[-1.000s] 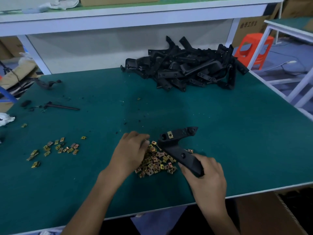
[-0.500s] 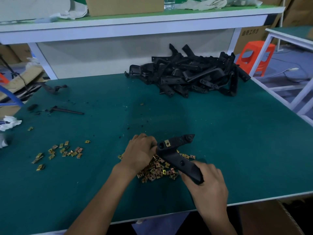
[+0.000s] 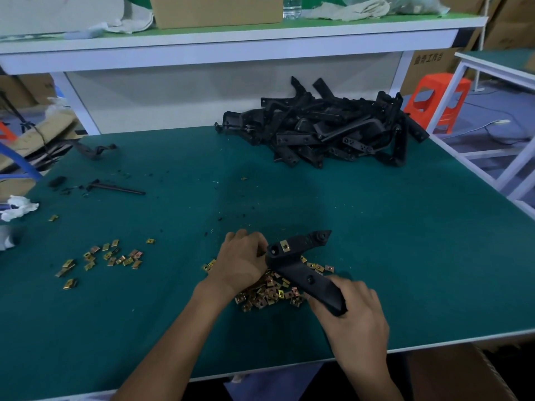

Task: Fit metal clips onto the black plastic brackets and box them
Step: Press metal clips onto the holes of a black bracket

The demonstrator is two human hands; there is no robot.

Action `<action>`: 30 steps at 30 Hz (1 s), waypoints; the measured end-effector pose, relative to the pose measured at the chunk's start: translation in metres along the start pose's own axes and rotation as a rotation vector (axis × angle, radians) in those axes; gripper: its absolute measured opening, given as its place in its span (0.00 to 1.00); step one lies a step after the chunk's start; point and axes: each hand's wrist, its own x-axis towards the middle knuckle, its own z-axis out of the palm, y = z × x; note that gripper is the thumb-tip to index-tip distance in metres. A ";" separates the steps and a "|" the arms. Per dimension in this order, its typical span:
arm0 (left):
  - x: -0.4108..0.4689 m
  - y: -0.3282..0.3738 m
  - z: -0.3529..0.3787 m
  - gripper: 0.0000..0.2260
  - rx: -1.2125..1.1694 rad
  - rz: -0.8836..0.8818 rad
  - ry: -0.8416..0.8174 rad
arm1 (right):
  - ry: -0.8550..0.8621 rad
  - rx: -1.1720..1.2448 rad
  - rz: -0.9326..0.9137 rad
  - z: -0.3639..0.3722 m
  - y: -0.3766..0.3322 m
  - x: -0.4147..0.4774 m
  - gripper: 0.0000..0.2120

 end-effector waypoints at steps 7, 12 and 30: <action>0.004 0.012 -0.003 0.07 -0.063 -0.040 0.011 | 0.008 0.010 0.012 -0.002 -0.003 0.000 0.20; -0.016 0.020 -0.025 0.03 -0.507 -0.051 0.178 | 0.002 -0.007 -0.008 -0.004 -0.006 0.000 0.20; -0.043 0.047 -0.055 0.12 -0.779 0.026 0.037 | -0.051 -0.161 -0.089 -0.007 -0.012 -0.002 0.21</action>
